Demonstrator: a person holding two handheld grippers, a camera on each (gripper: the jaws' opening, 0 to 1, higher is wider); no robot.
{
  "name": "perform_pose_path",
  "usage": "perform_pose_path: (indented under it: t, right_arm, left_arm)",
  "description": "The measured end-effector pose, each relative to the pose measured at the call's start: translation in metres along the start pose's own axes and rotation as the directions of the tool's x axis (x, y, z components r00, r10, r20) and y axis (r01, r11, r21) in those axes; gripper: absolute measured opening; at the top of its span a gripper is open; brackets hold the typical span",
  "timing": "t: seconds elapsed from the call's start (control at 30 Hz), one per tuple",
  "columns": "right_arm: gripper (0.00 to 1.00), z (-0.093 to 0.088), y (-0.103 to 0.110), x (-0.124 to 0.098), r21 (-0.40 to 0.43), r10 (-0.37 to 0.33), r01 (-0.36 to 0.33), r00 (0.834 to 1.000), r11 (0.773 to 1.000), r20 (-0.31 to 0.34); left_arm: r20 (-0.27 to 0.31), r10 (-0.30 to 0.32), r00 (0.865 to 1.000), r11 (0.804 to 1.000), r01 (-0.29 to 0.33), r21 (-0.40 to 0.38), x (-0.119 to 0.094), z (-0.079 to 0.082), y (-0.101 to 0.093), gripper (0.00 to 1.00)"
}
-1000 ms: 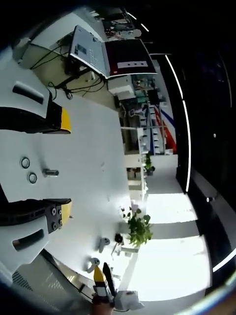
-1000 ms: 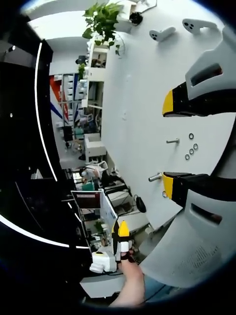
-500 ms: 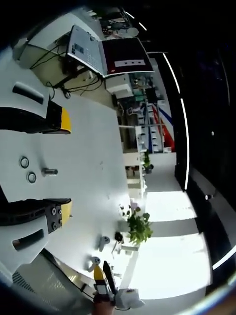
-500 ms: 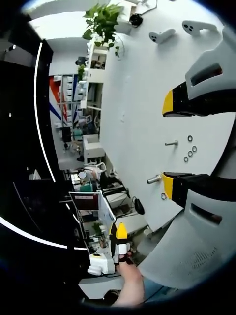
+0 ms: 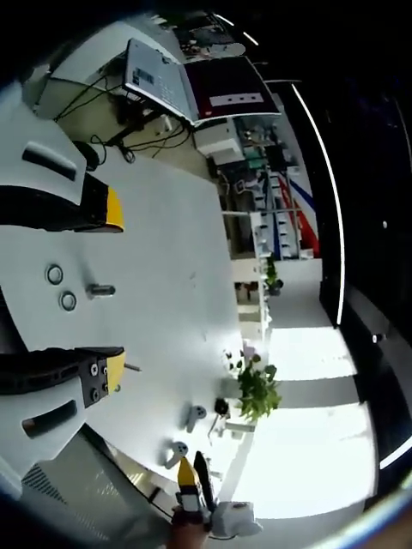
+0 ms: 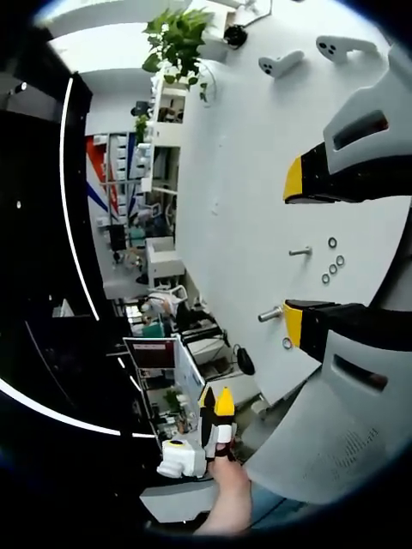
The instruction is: Place the washer onto the threaded stud by aligning its center hole with the stud, sliding it down to the base, and recovering from edge contact or off-axis alignment until the washer reaches the visible bottom stop.
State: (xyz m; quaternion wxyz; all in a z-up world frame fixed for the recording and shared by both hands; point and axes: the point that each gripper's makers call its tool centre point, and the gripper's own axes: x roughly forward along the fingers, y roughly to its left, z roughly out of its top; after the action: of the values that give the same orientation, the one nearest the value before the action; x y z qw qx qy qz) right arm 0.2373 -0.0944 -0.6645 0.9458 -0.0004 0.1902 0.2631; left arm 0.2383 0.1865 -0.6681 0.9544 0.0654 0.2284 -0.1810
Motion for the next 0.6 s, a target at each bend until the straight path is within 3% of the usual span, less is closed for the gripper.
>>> perform_pose_path:
  t: [0.03, 0.2, 0.37, 0.4, 0.47, 0.57, 0.6]
  right_arm:
    - [0.47, 0.0, 0.0, 0.0, 0.001, -0.001, 0.001, 1.0, 1.0, 0.002]
    - [0.47, 0.0, -0.001, 0.0, 0.006, 0.0, 0.0, 1.0, 1.0, 0.002]
    - [0.47, 0.0, -0.001, 0.0, 0.016, 0.0, 0.0, 1.0, 1.0, 0.0]
    - [0.47, 0.0, -0.001, 0.0, 0.018, 0.002, -0.001, 1.0, 1.0, 0.0]
    - [0.46, 0.0, -0.001, 0.0, 0.021, 0.002, -0.002, 1.0, 1.0, 0.0]
    - [0.46, 0.0, -0.003, 0.0, 0.029, 0.0, 0.0, 1.0, 1.0, 0.0]
    - [0.46, 0.0, -0.003, 0.0, 0.031, -0.001, 0.001, 1.0, 1.0, 0.0]
  left_arm:
    - [-0.008, -0.001, 1.0, 1.0, 0.001, 0.031, 0.002, -0.001, -0.002, 0.53]
    - [-0.02, -0.007, 1.0, 1.0, 0.008, 0.013, 0.004, -0.002, -0.002, 0.52]
    - [-0.119, -0.01, 0.993, 1.0, 0.006, -0.029, 0.013, -0.023, 0.006, 0.57]
    - [-0.117, -0.016, 0.993, 0.999, 0.012, -0.037, 0.015, -0.023, 0.006, 0.59]
    - [-0.139, -0.052, 0.989, 0.995, 0.039, -0.094, 0.016, -0.027, 0.002, 0.56]
    - [-0.164, -0.062, 0.984, 0.995, 0.048, -0.09, 0.021, -0.03, 0.003, 0.54]
    - [-0.202, -0.076, 0.977, 0.994, 0.059, -0.089, 0.025, -0.038, 0.003, 0.54]
